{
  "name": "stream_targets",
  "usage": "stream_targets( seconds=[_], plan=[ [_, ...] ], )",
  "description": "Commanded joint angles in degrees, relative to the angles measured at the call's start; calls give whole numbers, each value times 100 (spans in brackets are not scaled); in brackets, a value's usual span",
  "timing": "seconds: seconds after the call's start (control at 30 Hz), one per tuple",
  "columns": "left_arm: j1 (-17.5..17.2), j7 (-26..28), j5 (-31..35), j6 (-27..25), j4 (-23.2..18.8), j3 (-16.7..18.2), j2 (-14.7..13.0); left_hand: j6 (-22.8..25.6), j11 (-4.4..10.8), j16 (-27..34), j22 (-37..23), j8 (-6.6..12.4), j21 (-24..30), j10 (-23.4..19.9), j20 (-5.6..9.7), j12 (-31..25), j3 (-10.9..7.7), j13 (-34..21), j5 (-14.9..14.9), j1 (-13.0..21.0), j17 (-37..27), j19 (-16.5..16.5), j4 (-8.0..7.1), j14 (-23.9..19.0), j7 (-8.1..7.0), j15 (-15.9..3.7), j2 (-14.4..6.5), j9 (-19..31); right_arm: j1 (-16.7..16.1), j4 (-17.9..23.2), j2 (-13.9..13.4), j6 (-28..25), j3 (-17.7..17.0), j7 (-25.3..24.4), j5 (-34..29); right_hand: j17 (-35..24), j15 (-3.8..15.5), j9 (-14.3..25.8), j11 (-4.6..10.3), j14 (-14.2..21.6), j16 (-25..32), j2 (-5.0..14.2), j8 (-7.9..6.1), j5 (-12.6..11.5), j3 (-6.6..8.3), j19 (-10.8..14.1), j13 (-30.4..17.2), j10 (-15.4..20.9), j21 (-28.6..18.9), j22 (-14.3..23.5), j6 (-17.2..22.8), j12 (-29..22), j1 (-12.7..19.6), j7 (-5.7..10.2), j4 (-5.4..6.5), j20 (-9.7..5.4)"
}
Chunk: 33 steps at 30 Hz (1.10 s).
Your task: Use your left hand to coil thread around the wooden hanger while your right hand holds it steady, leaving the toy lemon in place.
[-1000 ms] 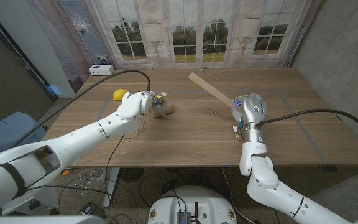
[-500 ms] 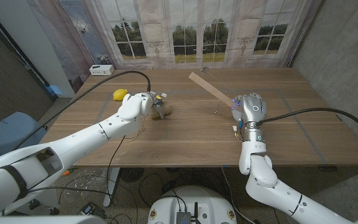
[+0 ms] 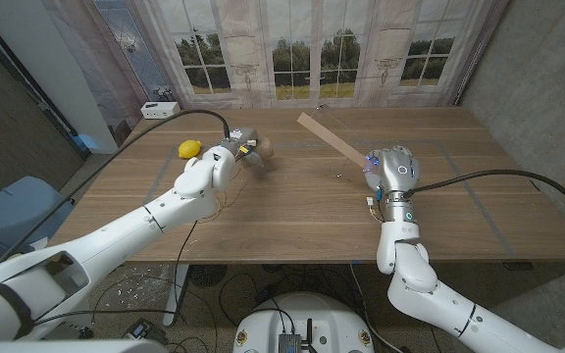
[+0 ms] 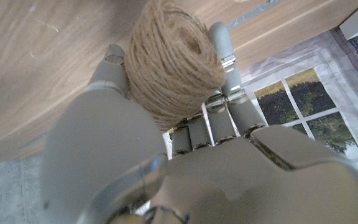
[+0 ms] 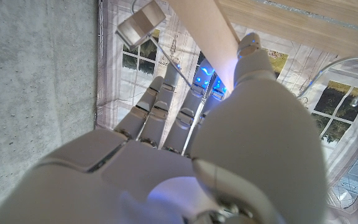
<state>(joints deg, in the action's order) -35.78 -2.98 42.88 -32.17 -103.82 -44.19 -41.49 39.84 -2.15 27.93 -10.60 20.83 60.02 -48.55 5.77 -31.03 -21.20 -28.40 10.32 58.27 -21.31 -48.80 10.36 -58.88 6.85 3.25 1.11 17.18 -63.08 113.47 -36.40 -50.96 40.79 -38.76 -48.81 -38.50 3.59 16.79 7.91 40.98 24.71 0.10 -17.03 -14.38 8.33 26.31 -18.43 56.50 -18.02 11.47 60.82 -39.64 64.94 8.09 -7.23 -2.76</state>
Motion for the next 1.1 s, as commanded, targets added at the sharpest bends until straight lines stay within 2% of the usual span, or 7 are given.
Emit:
stream_targets(
  seconds=[0.03, 0.4, 0.67, 1.1],
  plan=[
    [-89, 925, -494, 177, -172, 584, 69, 1212, 840, -43, -1, 16, 44, -769, 83, -316, -624, -281, -20, 951, -19, 61, -249, -1261, -367, -1578, -1071, 50, -59, 14, -48, 168, -85, -143, 99, -30, 1007, 23, 85, 99, -33, 894, -10, -33, 2, -20, -989, 127, -36, 9, 135, -43, 849, -58, 36, -169],
    [229, 1075, -797, 325, 23, 655, 174, 1204, 848, -93, 9, 3, 82, -726, 99, -402, -669, -400, -19, 915, -54, 70, -259, -1273, -371, -1590, -1062, 114, -91, 147, -168, 434, -49, -207, 2, -68, 1010, 28, 89, 113, -73, 895, -7, -34, -12, -16, -988, 125, -52, 7, 142, -56, 850, -51, 44, -174],
    [472, 1206, -1086, 571, 176, 718, 257, 1216, 858, -133, 14, -10, 107, -692, 110, -452, -704, -473, -19, 894, -72, 76, -259, -1275, -359, -1591, -1055, 141, -23, 183, -237, 607, 69, -31, -215, -93, 1006, 28, 85, 119, -109, 896, -3, -36, -22, -22, -977, 129, -60, 6, 148, -61, 848, -55, 51, -177],
    [736, 1285, -1082, 710, -73, 805, 187, 1220, 880, -207, 25, -45, 142, -665, 134, -535, -767, -585, -19, 849, -93, 82, -261, -1280, -375, -1591, -1038, 170, 139, -114, -211, 509, 298, 498, -578, -146, 1003, 18, 76, 136, -152, 892, 3, -40, -36, -38, -978, 106, -70, 6, 172, -69, 869, -45, 45, -196]
  ],
)
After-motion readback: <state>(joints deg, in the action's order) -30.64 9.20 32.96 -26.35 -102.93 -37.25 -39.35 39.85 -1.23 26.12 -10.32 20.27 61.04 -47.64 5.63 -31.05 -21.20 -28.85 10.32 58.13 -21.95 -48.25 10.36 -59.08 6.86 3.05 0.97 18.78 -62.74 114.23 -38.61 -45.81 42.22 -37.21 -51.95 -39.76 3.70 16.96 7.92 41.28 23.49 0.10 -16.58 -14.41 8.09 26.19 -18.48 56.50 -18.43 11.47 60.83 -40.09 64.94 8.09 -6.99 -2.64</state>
